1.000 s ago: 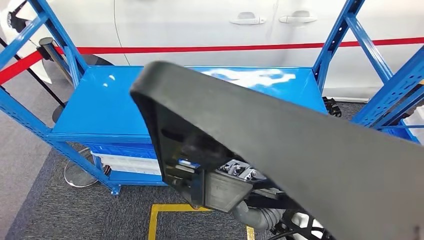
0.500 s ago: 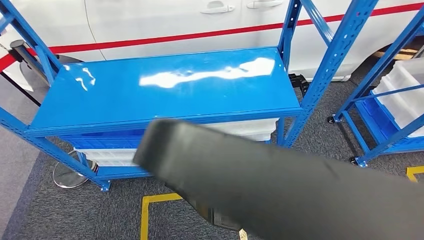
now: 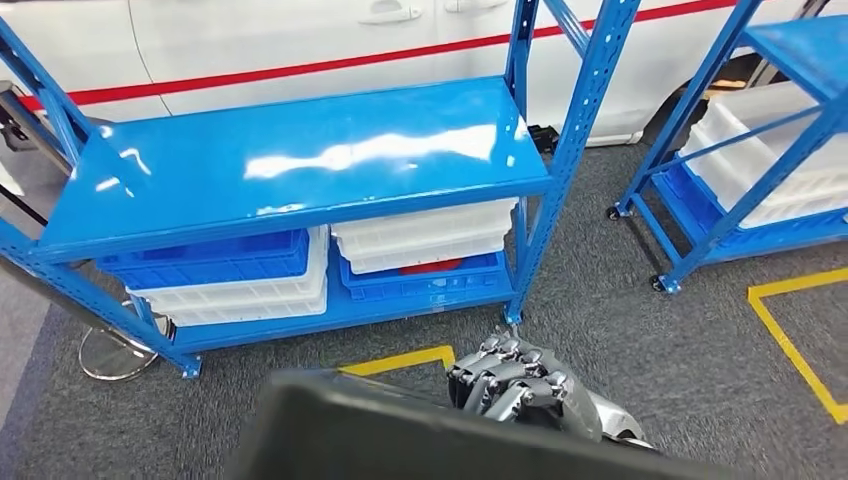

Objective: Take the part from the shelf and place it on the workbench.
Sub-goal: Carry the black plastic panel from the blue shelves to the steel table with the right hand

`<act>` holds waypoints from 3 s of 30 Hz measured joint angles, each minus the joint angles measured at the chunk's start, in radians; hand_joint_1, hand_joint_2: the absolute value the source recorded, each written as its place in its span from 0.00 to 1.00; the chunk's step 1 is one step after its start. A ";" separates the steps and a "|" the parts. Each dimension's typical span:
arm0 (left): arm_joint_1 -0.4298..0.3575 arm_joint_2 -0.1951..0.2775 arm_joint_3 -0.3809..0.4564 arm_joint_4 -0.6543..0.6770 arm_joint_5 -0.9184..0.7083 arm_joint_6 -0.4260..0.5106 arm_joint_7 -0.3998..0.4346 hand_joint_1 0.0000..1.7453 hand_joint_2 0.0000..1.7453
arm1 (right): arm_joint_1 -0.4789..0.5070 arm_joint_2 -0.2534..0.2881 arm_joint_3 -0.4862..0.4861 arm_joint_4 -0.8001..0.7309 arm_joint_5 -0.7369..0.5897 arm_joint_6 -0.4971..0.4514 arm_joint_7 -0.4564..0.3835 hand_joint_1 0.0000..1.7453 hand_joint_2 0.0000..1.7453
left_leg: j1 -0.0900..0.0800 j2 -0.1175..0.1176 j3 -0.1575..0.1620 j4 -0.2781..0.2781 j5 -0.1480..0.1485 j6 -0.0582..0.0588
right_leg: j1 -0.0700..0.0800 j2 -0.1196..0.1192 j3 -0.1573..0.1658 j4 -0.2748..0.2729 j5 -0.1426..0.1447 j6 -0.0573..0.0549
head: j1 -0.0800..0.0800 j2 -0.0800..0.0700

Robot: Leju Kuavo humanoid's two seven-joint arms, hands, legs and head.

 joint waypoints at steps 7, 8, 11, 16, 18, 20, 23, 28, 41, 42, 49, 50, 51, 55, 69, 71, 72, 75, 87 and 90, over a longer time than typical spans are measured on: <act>0.000 -0.005 -0.001 0.000 0.001 0.008 0.000 0.00 1.00 | 0.016 -0.002 0.000 -0.012 0.008 0.002 0.000 0.94 1.00 | 0.025 0.032 -0.153 0.076 0.059 -0.043 | -0.039 -0.007 0.149 0.020 0.022 0.057 | 0.000 0.000; -0.001 -0.005 -0.001 0.000 0.001 0.010 0.000 0.00 1.00 | 0.017 -0.002 0.000 -0.014 0.007 0.003 0.000 0.94 1.00 | 0.027 0.032 -0.167 0.088 0.064 -0.051 | -0.037 -0.006 0.189 -0.042 -0.006 0.053 | -0.001 0.000; 0.002 -0.007 -0.001 0.001 0.002 0.013 -0.002 0.00 1.00 | 0.018 -0.002 0.000 -0.018 0.005 0.007 0.000 0.94 1.00 | 0.036 0.030 -0.187 0.094 0.089 -0.073 | -0.024 -0.011 0.205 -0.107 -0.029 0.014 | -0.002 0.000; 0.010 -0.010 -0.001 0.002 0.000 0.008 -0.008 0.00 1.00 | 0.015 0.001 0.000 -0.018 0.008 0.010 0.000 0.94 1.00 | 0.044 0.025 -0.238 0.276 -0.098 -0.086 | -0.019 -0.019 0.145 -0.111 0.029 -0.022 | -0.006 0.000; 0.007 -0.010 -0.001 0.002 0.000 0.006 -0.012 0.00 1.00 | 0.014 0.001 0.000 -0.018 0.011 0.009 0.000 0.94 1.00 | 0.044 0.024 -0.235 0.365 -0.114 -0.089 | -0.016 -0.023 0.120 -0.108 0.047 -0.021 | -0.006 0.000; 0.007 -0.010 -0.001 0.002 -0.002 0.002 -0.014 0.00 1.00 | 0.014 0.002 0.000 -0.018 0.011 0.006 0.000 0.94 1.00 | 0.045 0.024 -0.177 0.330 -0.060 -0.089 | -0.017 -0.024 0.096 -0.104 0.064 -0.016 | -0.006 0.000; 0.004 -0.009 -0.001 0.002 -0.003 0.000 -0.015 0.00 1.00 | 0.013 0.003 0.000 -0.019 0.010 0.005 0.000 0.94 1.00 | 0.043 0.017 -0.035 0.125 -0.042 -0.085 | -0.016 -0.023 0.072 -0.101 0.088 0.000 | -0.006 0.000; 0.004 -0.008 -0.001 0.002 -0.002 0.001 -0.013 0.00 1.00 | 0.011 0.003 0.000 -0.021 0.007 0.006 0.000 0.94 1.00 | 0.038 0.016 -0.021 0.053 -0.037 -0.055 | -0.017 -0.023 0.054 -0.091 0.087 0.032 | -0.004 0.000; 0.006 -0.016 -0.001 0.005 0.001 0.022 0.003 0.00 1.00 | 0.008 0.004 0.000 -0.020 0.005 0.024 0.000 0.94 1.00 | -0.003 0.023 -0.117 0.062 0.049 -0.031 | 0.028 -0.025 0.222 -0.147 0.000 -0.038 | -0.002 0.000; 0.006 -0.015 -0.001 0.005 0.000 0.023 0.004 0.00 1.00 | 0.008 0.004 0.000 -0.019 0.005 0.025 0.000 0.94 1.00 | -0.003 0.023 -0.121 0.063 0.050 -0.036 | 0.024 -0.026 0.220 -0.154 0.006 -0.039 | -0.002 0.000; 0.009 -0.014 -0.001 0.006 0.000 0.033 0.013 0.00 1.00 | 0.005 0.007 -0.001 -0.003 -0.006 0.043 0.000 0.94 1.00 | 0.026 0.018 -0.214 0.350 -0.110 -0.083 | 0.003 -0.028 0.173 -0.157 0.048 -0.038 | -0.005 0.000; 0.009 -0.014 -0.001 0.006 0.000 0.033 0.014 0.00 1.00 | 0.005 0.007 -0.001 -0.001 -0.006 0.043 0.000 0.94 1.00 | 0.031 0.019 -0.190 0.322 -0.087 -0.088 | -0.001 -0.028 0.165 -0.152 0.050 -0.034 | -0.005 0.000; 0.009 -0.014 -0.001 0.006 0.000 0.033 0.015 0.00 1.00 | 0.005 0.007 -0.001 0.000 -0.006 0.043 0.000 0.94 1.00 | 0.036 0.018 -0.147 0.257 -0.057 -0.093 | -0.004 -0.027 0.158 -0.146 0.052 -0.031 | -0.005 0.000; 0.008 -0.014 -0.001 0.006 0.001 0.033 0.015 0.00 1.00 | 0.003 0.007 -0.002 0.001 -0.012 0.049 0.000 0.94 1.00 | 0.040 -0.006 -0.029 0.062 -0.029 -0.086 | -0.008 -0.013 0.136 -0.128 0.060 -0.004 | -0.004 0.000; 0.008 -0.015 0.002 0.006 0.001 0.091 0.024 0.00 1.00 | 0.003 0.007 -0.027 0.035 -0.064 0.113 0.001 0.94 1.00 | 0.014 0.086 -0.076 0.069 0.000 -0.037 | 0.008 -0.073 0.159 -0.097 0.019 -0.002 | -0.004 0.000; 0.008 -0.016 0.002 0.006 0.001 0.094 0.013 0.00 1.00 | 0.002 0.008 -0.031 0.037 -0.066 0.112 0.001 0.94 1.00 | 0.011 0.102 -0.078 0.071 0.002 -0.044 | 0.016 -0.078 0.164 -0.122 0.022 -0.012 | -0.004 0.000; 0.008 -0.016 0.002 0.006 0.000 0.097 0.007 0.00 1.00 | 0.003 0.008 -0.034 0.038 -0.067 0.112 0.001 0.94 1.00 | 0.010 0.110 -0.079 0.070 0.002 -0.049 | 0.014 -0.067 0.162 -0.124 0.027 -0.017 | -0.004 0.000; 0.007 -0.018 0.002 0.006 -0.006 0.117 -0.007 0.00 1.00 | 0.004 0.008 -0.041 0.042 -0.068 0.110 0.000 0.94 1.00 | 0.015 0.073 -0.101 0.127 -0.045 -0.063 | 0.004 -0.040 0.157 -0.136 0.043 -0.032 | -0.005 0.000; 0.020 -0.020 0.002 0.006 -0.017 0.144 -0.014 0.00 1.00 | 0.013 0.008 -0.081 0.076 -0.107 0.133 0.000 0.94 1.00 | 0.035 -0.049 -0.063 0.077 -0.023 -0.062 | 0.000 0.090 0.110 -0.108 0.065 -0.007 | -0.004 0.000; 0.019 -0.019 0.002 0.006 -0.029 0.157 0.000 0.00 1.00 | 0.010 0.008 -0.089 0.089 -0.109 0.134 0.000 0.94 1.00 | 0.038 -0.016 -0.064 0.066 -0.011 -0.043 | 0.000 0.058 0.086 -0.073 0.042 0.008 | -0.001 0.000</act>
